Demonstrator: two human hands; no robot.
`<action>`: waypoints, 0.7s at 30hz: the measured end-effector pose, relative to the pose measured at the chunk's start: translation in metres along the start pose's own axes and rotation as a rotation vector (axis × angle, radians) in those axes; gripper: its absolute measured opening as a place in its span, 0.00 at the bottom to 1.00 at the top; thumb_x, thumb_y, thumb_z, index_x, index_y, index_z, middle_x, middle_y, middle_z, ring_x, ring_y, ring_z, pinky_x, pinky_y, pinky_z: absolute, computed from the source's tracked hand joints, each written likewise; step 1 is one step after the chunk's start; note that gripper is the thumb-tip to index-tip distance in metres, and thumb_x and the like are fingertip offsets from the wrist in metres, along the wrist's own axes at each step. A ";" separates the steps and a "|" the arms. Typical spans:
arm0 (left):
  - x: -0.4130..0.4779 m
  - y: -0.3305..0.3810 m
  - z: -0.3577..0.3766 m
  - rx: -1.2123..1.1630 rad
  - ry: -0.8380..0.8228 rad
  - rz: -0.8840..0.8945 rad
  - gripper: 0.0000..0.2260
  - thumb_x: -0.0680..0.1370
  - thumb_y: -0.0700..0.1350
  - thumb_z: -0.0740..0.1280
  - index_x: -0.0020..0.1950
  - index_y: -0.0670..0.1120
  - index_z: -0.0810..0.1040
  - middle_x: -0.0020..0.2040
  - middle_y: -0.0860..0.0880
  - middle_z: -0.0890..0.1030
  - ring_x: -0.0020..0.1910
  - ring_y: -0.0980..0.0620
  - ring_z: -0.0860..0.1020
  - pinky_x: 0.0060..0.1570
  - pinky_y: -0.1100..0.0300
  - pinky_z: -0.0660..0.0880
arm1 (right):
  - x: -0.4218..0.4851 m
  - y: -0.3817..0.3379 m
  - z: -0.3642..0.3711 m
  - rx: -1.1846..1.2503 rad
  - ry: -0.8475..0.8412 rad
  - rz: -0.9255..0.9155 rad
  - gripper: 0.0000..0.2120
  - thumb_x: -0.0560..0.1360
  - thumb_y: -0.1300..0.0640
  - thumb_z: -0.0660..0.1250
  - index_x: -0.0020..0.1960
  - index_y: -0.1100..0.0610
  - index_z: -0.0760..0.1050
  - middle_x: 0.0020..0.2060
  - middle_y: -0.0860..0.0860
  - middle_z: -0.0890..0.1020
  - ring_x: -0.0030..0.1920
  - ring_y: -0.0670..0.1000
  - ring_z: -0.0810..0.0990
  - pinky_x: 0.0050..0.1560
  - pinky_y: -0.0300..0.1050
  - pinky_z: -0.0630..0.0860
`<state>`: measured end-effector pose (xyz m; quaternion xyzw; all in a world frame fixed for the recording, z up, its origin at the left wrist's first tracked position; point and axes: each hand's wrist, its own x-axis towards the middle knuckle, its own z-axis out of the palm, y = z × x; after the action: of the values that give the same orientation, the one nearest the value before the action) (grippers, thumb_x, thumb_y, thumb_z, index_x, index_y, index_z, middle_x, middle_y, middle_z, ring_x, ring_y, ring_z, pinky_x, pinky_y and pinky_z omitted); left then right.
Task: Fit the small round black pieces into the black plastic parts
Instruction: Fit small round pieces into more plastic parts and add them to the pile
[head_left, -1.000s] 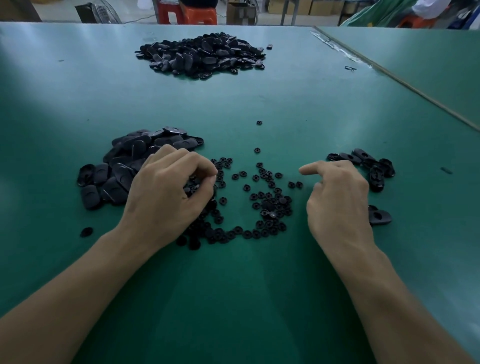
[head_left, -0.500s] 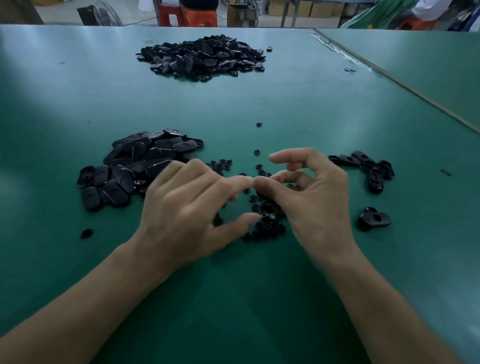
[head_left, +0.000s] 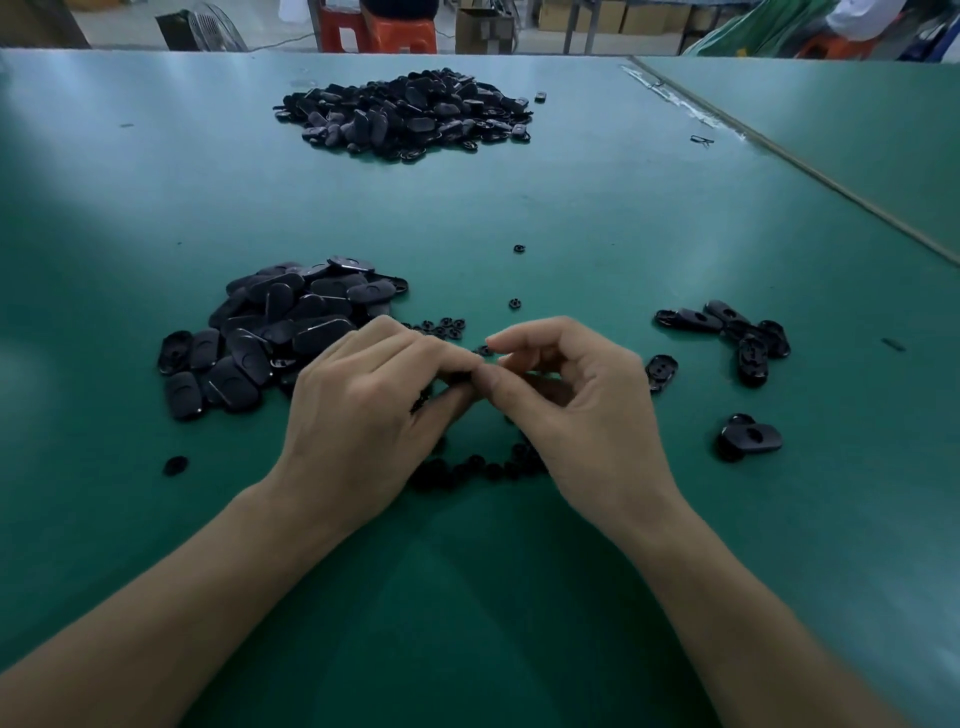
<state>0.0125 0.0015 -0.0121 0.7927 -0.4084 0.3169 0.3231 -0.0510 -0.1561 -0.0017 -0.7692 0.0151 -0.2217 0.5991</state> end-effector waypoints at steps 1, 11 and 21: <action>-0.001 -0.001 0.001 -0.009 0.007 -0.049 0.04 0.76 0.44 0.74 0.47 0.44 0.84 0.42 0.52 0.83 0.43 0.52 0.78 0.42 0.53 0.76 | -0.001 0.001 0.000 -0.109 0.024 -0.043 0.07 0.73 0.60 0.75 0.48 0.50 0.81 0.42 0.48 0.82 0.45 0.46 0.82 0.50 0.42 0.78; 0.003 -0.005 0.001 -0.088 0.064 -0.215 0.08 0.78 0.45 0.71 0.55 0.44 0.84 0.41 0.60 0.76 0.40 0.61 0.74 0.45 0.68 0.74 | -0.004 0.010 -0.008 -0.899 -0.010 0.122 0.17 0.79 0.44 0.63 0.65 0.48 0.76 0.55 0.48 0.73 0.57 0.50 0.66 0.60 0.46 0.64; 0.005 -0.002 -0.002 -0.085 0.091 -0.221 0.05 0.78 0.43 0.71 0.52 0.45 0.85 0.44 0.60 0.78 0.39 0.61 0.75 0.43 0.65 0.75 | -0.001 0.010 -0.009 -0.699 0.073 0.085 0.07 0.79 0.51 0.69 0.50 0.52 0.83 0.43 0.49 0.81 0.47 0.51 0.79 0.53 0.50 0.77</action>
<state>0.0162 0.0018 -0.0075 0.8033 -0.3167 0.2973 0.4075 -0.0526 -0.1672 -0.0092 -0.9181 0.1434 -0.2053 0.3072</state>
